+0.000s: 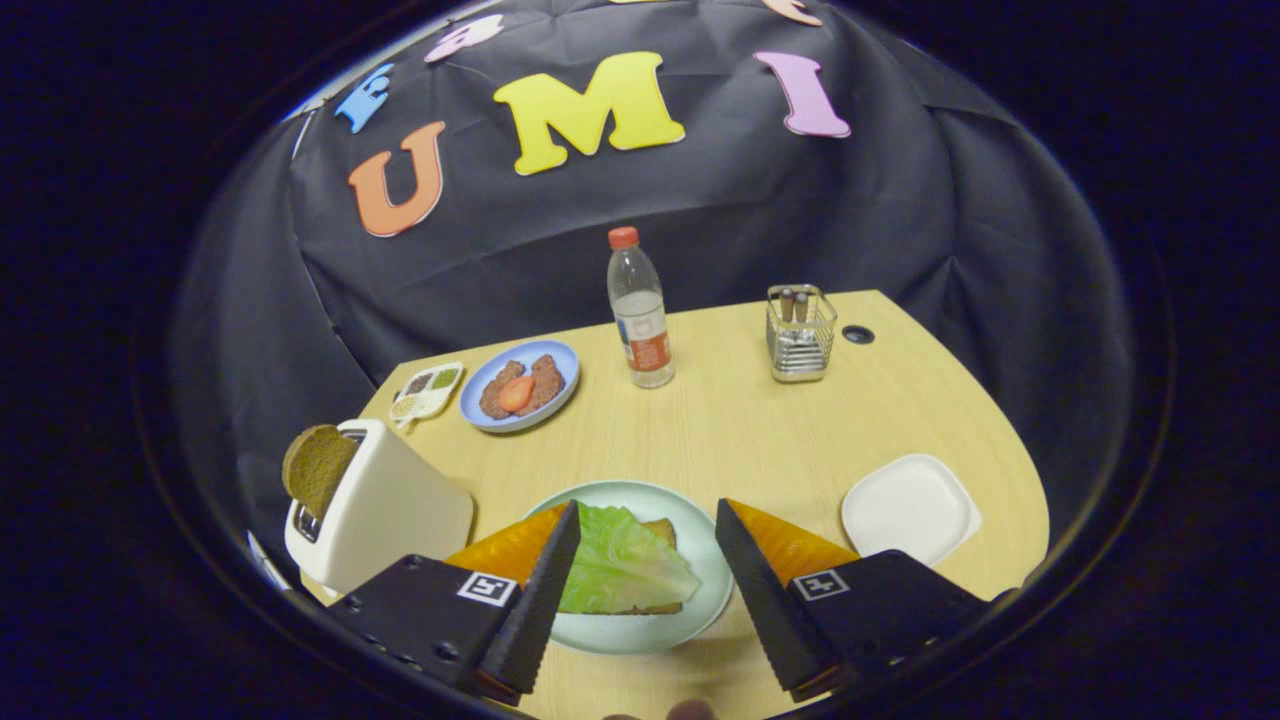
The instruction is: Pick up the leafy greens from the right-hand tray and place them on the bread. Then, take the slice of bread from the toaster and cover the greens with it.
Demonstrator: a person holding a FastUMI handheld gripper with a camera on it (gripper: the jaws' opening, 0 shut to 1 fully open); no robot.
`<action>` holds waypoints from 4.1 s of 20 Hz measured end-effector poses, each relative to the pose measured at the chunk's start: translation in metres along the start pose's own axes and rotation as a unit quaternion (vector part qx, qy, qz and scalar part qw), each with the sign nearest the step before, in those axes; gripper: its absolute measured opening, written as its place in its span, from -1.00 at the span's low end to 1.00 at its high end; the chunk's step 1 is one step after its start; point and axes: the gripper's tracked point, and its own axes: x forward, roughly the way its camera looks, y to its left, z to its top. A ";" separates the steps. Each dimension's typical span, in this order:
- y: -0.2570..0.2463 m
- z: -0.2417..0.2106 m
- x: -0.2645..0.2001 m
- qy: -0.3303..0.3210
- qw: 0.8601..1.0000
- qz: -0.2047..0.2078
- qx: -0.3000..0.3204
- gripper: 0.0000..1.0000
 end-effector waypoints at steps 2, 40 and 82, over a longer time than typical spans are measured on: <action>0.004 0.014 -0.024 -0.027 1.000 -0.003 -0.007 0.86; 0.270 -0.011 0.001 -0.027 0.995 -0.024 -0.088 -0.77; 0.016 -0.051 0.054 0.032 0.999 -0.003 0.018 -0.29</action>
